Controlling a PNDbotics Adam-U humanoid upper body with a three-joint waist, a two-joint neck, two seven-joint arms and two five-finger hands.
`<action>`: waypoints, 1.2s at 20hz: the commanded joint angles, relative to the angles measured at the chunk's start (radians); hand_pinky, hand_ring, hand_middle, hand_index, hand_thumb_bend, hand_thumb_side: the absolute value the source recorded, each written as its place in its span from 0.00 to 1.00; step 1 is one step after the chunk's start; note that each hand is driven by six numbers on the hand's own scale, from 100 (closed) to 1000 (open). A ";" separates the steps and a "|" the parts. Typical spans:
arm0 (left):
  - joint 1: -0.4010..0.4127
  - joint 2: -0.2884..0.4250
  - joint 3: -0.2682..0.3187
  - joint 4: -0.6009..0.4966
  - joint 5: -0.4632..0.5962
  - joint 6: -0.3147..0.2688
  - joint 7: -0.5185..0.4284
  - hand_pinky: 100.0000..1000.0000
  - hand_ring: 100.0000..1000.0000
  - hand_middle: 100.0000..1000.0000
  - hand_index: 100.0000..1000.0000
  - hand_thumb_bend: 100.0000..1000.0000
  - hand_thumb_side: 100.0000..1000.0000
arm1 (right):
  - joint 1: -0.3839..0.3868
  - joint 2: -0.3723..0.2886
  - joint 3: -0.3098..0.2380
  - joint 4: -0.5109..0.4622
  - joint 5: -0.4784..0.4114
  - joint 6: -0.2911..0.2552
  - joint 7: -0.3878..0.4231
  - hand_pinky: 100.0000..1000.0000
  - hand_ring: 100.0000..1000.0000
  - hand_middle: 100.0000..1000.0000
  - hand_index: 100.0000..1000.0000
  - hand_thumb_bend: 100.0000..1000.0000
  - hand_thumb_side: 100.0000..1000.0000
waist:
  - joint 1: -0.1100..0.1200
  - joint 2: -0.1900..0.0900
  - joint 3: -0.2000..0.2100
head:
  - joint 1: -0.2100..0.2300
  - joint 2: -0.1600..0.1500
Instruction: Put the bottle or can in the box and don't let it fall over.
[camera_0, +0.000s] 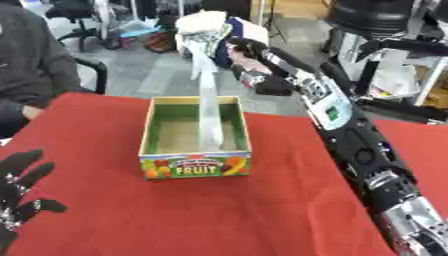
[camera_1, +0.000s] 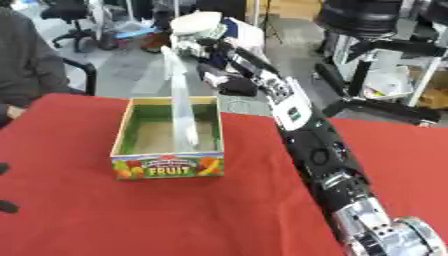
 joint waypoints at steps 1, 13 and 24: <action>0.013 0.033 0.024 -0.006 -0.010 -0.005 0.014 0.63 1.00 0.99 1.00 0.09 0.87 | 0.036 -0.083 -0.005 -0.102 -0.153 0.026 -0.006 0.91 1.00 1.00 1.00 0.00 0.44 | 0.002 -0.033 -0.027 | 0.033 0.025; 0.148 0.078 0.087 0.020 -0.112 -0.037 0.062 0.62 1.00 0.99 1.00 0.09 0.92 | 0.604 -0.039 -0.127 -0.680 -0.588 0.302 -0.058 0.85 1.00 1.00 0.90 0.00 0.47 | -0.026 -0.082 -0.245 | 0.243 0.146; 0.188 0.060 0.106 0.027 -0.165 -0.076 0.078 0.62 1.00 1.00 1.00 0.08 0.94 | 0.954 0.234 -0.242 -0.878 -0.377 0.334 -0.057 0.82 1.00 1.00 0.96 0.00 0.51 | -0.001 -0.068 -0.341 | 0.354 0.193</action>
